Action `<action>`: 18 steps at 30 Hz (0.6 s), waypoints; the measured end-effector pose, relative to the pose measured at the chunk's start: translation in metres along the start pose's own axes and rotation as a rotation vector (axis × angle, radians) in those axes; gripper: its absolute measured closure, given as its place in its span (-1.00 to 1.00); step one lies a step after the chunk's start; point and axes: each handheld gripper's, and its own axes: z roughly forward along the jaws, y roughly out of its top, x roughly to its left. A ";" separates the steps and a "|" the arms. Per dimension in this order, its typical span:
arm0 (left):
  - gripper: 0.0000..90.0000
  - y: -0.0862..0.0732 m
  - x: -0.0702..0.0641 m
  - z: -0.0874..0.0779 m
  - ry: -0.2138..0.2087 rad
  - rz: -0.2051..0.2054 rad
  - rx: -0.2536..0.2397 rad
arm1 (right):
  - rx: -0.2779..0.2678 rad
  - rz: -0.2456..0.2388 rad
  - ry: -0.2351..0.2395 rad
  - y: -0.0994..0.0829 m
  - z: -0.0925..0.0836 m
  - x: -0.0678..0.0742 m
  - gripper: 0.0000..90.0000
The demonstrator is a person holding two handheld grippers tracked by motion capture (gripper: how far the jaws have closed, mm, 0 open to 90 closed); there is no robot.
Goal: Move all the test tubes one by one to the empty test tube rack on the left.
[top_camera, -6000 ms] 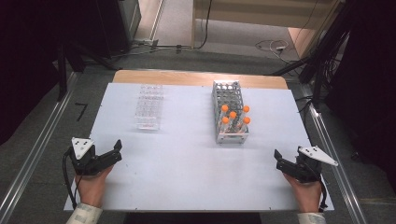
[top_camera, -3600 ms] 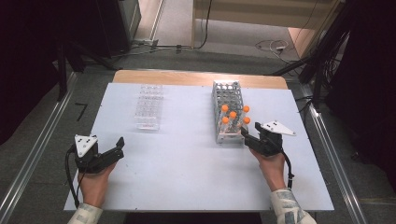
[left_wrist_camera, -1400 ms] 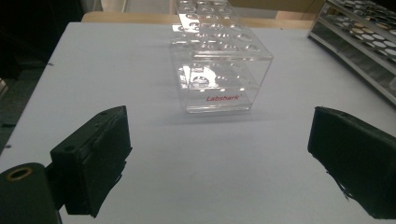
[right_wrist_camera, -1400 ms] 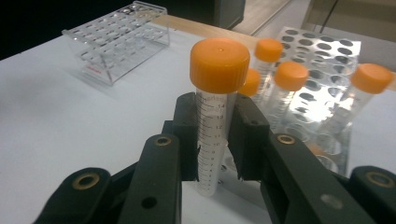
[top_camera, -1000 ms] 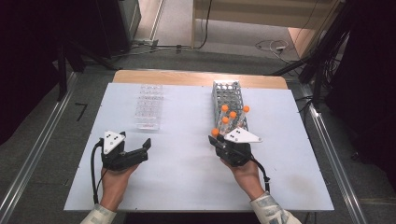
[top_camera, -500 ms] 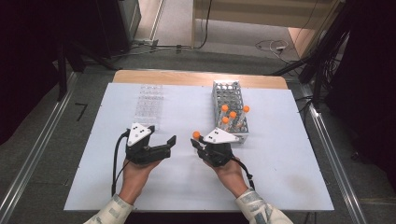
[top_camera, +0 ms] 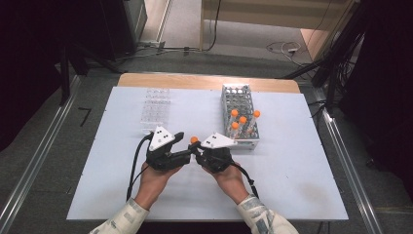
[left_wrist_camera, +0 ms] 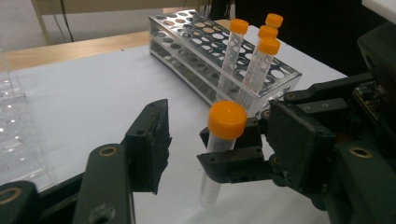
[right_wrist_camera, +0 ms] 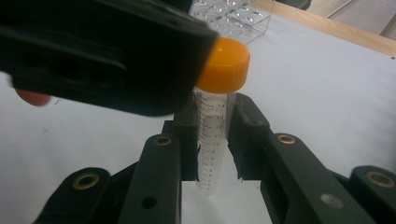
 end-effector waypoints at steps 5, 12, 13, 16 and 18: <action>0.14 -0.001 -0.003 0.005 0.010 0.015 0.006 | 0.001 -0.004 0.009 0.000 0.001 0.003 0.60; 0.38 -0.002 -0.006 0.008 0.020 0.040 0.017 | -0.001 -0.004 0.014 0.001 0.002 0.004 0.60; 0.41 -0.002 -0.006 0.008 0.021 0.041 0.019 | -0.001 -0.003 0.015 0.001 0.002 0.004 0.60; 0.46 -0.003 -0.008 0.009 0.032 0.050 0.028 | -0.001 0.001 0.015 0.001 0.001 0.004 0.60; 0.52 -0.003 -0.008 0.009 0.037 0.049 0.028 | 0.001 0.002 0.015 0.001 0.002 0.003 0.60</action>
